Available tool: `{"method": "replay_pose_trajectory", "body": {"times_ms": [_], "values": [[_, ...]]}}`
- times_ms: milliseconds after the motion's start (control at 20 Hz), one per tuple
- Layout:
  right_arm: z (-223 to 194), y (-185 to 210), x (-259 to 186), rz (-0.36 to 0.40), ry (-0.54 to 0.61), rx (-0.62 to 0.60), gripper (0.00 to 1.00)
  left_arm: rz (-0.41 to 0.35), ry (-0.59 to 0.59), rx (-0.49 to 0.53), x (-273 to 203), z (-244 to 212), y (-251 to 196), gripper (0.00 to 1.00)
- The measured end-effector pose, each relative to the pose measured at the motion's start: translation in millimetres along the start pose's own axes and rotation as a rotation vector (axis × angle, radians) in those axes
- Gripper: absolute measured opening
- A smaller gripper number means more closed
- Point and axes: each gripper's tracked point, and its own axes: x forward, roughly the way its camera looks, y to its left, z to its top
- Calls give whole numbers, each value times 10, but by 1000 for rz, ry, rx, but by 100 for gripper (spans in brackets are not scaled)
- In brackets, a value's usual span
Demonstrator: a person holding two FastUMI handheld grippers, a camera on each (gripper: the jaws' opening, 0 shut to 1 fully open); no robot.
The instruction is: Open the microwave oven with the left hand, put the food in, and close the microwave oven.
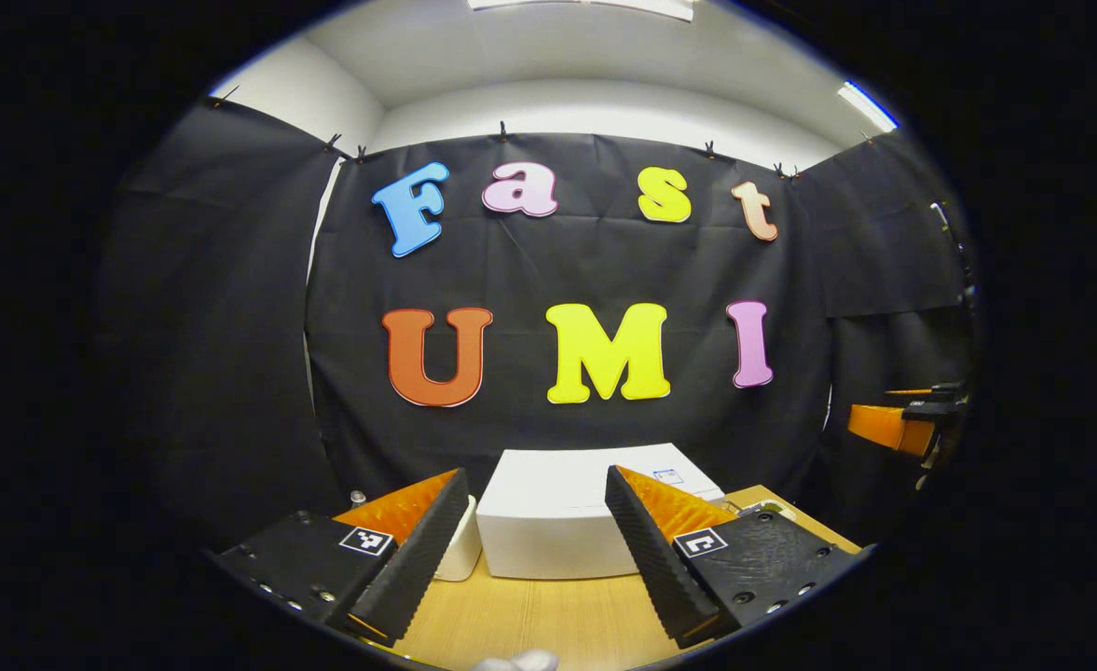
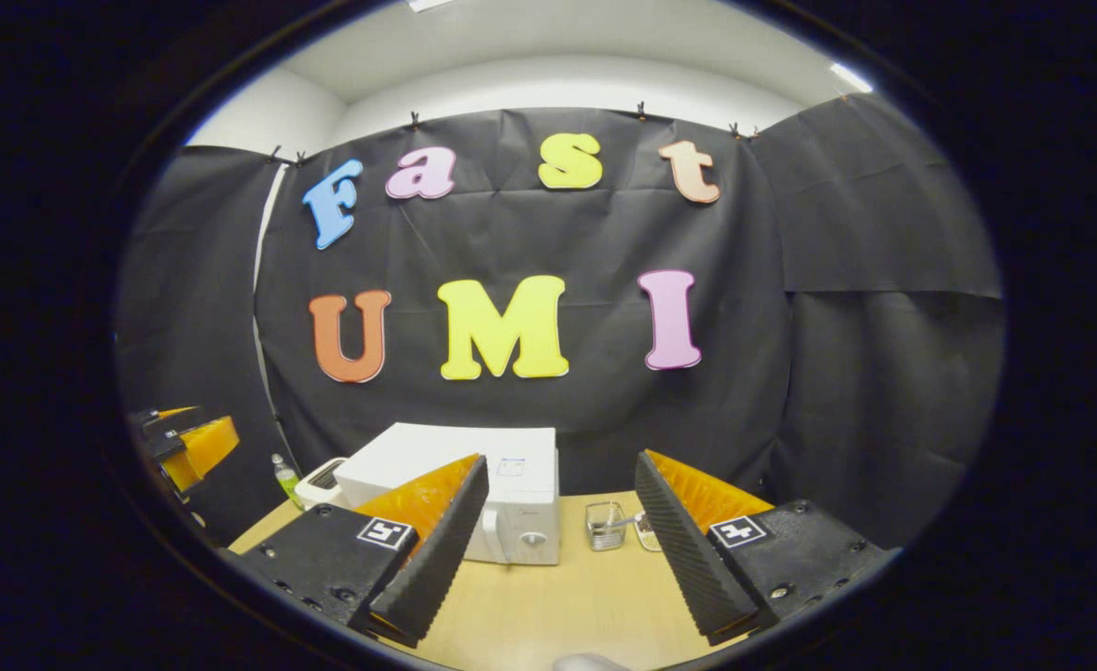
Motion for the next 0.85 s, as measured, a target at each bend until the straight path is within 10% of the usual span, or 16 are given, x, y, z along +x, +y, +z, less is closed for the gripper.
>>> {"method": "replay_pose_trajectory", "body": {"times_ms": [850], "values": [[-12,-148,-154,-5,-6,-8,100,-16,-18,5,-85,183,-135,94]]}}
